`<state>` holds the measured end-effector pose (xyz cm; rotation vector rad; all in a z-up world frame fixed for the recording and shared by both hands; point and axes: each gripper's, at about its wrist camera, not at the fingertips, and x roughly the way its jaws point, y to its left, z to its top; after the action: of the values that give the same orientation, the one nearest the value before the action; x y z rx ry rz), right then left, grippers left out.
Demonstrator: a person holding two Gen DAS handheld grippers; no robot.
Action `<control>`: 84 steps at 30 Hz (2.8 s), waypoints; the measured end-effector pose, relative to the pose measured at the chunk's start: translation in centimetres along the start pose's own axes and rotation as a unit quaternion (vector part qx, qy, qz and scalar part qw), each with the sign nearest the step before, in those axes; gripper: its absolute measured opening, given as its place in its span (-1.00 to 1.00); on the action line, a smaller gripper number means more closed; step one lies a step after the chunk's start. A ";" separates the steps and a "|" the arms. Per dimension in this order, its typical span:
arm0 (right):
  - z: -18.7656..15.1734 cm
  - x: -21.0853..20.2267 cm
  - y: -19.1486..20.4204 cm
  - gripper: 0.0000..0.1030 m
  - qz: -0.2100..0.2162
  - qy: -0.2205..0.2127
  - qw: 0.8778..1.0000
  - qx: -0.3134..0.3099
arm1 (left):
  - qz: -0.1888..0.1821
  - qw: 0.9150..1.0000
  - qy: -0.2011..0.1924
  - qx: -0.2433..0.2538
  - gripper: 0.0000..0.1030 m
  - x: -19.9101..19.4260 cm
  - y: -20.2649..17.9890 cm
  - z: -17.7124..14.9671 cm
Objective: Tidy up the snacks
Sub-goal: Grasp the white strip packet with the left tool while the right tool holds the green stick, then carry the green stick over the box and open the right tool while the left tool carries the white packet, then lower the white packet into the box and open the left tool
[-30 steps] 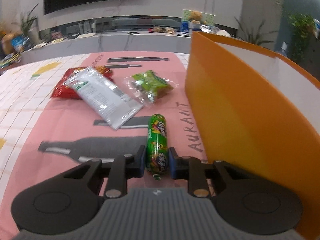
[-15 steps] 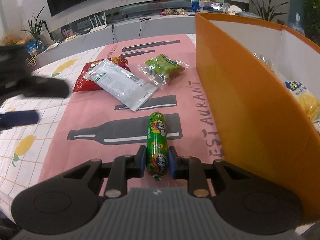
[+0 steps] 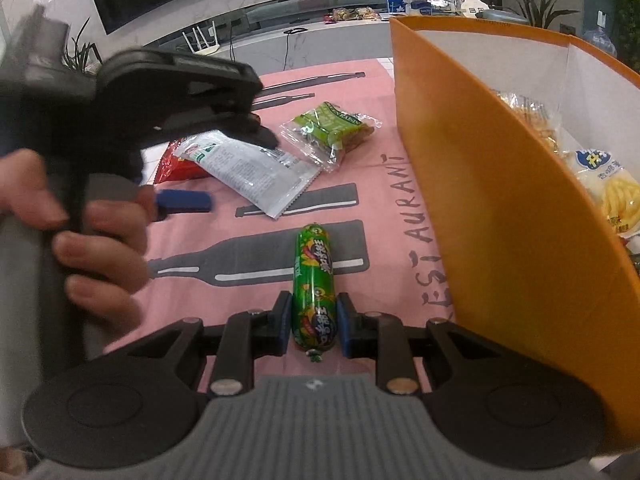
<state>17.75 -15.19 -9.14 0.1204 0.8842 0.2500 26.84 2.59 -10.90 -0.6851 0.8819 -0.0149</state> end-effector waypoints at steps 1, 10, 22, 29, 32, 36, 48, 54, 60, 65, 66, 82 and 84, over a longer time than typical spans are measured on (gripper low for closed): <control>0.0 0.0 -0.1 -0.59 0.000 0.000 1.000 -0.001 | 0.000 1.000 -0.010 -0.006 0.40 0.0 0.1 -0.1; -0.1 -0.2 -0.1 -0.59 -0.001 -0.005 1.000 -0.002 | -0.026 0.997 -0.011 -0.066 -0.74 0.2 2.5 -0.3; -0.3 -0.3 0.3 -0.60 -0.001 -0.006 1.000 -0.004 | 0.004 0.999 -0.051 0.013 -0.87 -4.0 1.7 -1.6; -0.1 -1.0 0.9 -0.60 0.016 -0.013 1.000 -0.008 | 0.025 0.997 -0.058 0.049 -0.92 -7.0 1.2 -1.9; 0.1 -1.5 0.9 -0.60 0.022 -0.017 1.000 -0.003 | 0.022 0.997 -0.049 0.053 -0.93 -8.2 1.5 -2.1; 0.4 -2.3 1.0 -0.60 0.035 -0.027 0.999 -0.004 | 0.019 0.997 -0.046 0.055 -0.93 -10.0 1.7 -2.2; 2.6 -6.2 0.2 -0.61 0.091 -0.077 0.993 0.005 | 0.014 0.995 -0.051 0.080 -0.97 -15.0 -0.5 -2.0; 4.9 -9.9 -1.9 -0.61 0.127 -0.119 0.984 0.030 | 0.002 0.994 -0.059 0.096 -0.98 -16.8 -3.0 -1.5; 7.8 -12.8 -8.7 -0.60 0.085 -0.156 0.980 0.087 | -0.011 0.992 -0.057 0.114 -0.98 -17.7 -5.4 -1.3; 10.0 -11.5 -16.1 -0.60 0.015 -0.139 0.979 0.151 | -0.031 0.991 -0.045 0.126 -0.98 -17.0 -7.6 -1.0; 10.4 -10.8 -17.2 -0.60 0.005 -0.130 0.978 0.163 | -0.035 0.990 -0.042 0.128 -0.98 -16.7 -8.0 -0.9; 12.5 -4.3 -21.5 -0.04 0.003 -0.068 0.973 0.222 | -0.062 0.985 -0.042 0.154 -0.99 -13.9 -13.0 0.5; 12.1 -5.9 -21.2 0.14 0.018 -0.090 0.969 0.230 | -0.066 0.985 -0.044 0.155 -0.99 -13.8 -13.7 0.5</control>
<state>27.11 -37.23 -1.53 0.5840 0.7459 0.0619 21.81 -4.03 6.74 -0.4487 0.7277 -0.2348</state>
